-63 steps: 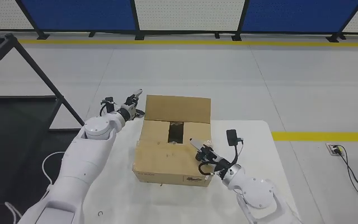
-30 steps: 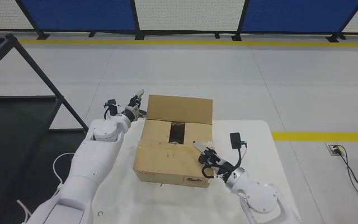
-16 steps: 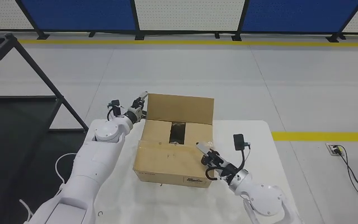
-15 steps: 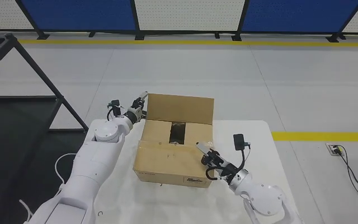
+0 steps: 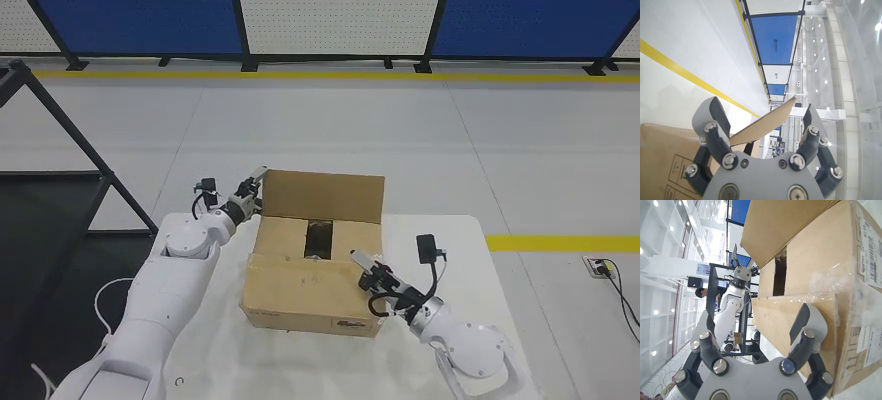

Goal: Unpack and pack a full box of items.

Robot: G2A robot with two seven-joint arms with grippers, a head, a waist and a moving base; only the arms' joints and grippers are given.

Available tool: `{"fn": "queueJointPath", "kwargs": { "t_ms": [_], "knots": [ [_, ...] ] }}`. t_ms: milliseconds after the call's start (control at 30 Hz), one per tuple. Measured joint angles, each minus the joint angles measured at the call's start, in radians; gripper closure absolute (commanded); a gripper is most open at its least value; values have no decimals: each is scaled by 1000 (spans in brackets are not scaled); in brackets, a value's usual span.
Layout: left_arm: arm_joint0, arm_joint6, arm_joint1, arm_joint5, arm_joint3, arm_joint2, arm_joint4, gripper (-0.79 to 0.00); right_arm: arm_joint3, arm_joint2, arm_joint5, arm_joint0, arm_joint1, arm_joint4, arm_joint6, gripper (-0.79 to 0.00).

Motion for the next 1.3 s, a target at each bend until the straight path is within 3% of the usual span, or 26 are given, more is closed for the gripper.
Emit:
{"fn": "queueJointPath", "kwargs": {
  "t_ms": [533,733,1300],
  "knots": [
    [67,-52,50,-7,-95,-70,21,-785,23,-11,5,30,-2,11,7,-785],
    [82,-51,62,39,-125,-111,-23,-785,29,-17,4,36,-3,13,6,-785],
    [75,-72,51,67,-153,-125,-46,-785,-6,-8,14,2,1,1,-7,-785]
  ]
}}
